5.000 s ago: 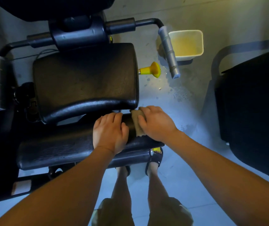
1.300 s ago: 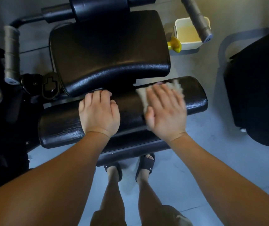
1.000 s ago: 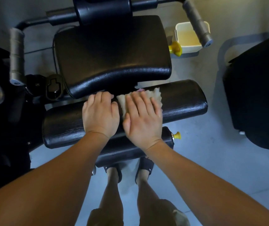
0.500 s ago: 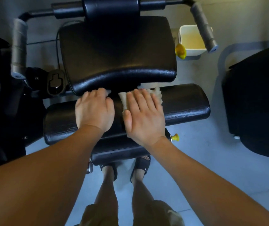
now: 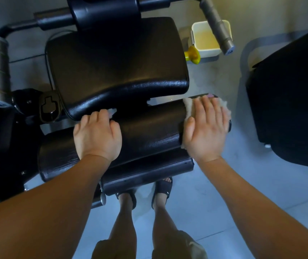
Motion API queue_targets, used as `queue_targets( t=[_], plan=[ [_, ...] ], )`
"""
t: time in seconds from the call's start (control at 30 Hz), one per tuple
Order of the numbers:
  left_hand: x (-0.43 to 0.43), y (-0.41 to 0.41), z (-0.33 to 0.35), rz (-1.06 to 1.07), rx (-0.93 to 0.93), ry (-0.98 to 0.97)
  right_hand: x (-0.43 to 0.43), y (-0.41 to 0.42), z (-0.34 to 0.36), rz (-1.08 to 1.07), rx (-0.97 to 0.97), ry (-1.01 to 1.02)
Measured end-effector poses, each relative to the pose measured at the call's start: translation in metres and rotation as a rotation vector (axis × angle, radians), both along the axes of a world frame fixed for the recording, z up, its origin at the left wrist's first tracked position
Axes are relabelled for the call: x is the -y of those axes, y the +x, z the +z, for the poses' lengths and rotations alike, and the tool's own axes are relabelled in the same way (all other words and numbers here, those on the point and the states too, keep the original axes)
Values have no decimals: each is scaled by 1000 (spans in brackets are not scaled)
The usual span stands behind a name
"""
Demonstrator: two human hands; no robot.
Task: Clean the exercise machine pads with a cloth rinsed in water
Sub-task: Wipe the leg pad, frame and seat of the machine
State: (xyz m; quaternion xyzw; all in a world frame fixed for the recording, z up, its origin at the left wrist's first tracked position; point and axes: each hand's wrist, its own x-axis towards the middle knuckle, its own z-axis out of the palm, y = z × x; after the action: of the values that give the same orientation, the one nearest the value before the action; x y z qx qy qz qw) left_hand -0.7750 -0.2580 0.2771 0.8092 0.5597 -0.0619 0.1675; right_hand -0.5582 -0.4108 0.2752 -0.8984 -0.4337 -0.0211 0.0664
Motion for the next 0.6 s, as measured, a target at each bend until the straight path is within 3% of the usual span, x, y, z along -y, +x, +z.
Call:
queue_targets(
  t=[0.07,0.17,0.3,0.4,0.6],
  plan=[
    [0,-1,0,-1,14,4,-20,-29,2,-2,-52,-43],
    [-1,-2,0,6,26,8,-49,-66,3,196,-168,-103],
    [-1,-2,-2,6,56,21,-62,-63,16,292,-295,-140],
    [0,-2,-3,4,91,34,-51,-56,32,350,-295,-109],
    [-2,-3,-4,-2,107,49,-74,-38,16,374,-269,-274]
  ],
)
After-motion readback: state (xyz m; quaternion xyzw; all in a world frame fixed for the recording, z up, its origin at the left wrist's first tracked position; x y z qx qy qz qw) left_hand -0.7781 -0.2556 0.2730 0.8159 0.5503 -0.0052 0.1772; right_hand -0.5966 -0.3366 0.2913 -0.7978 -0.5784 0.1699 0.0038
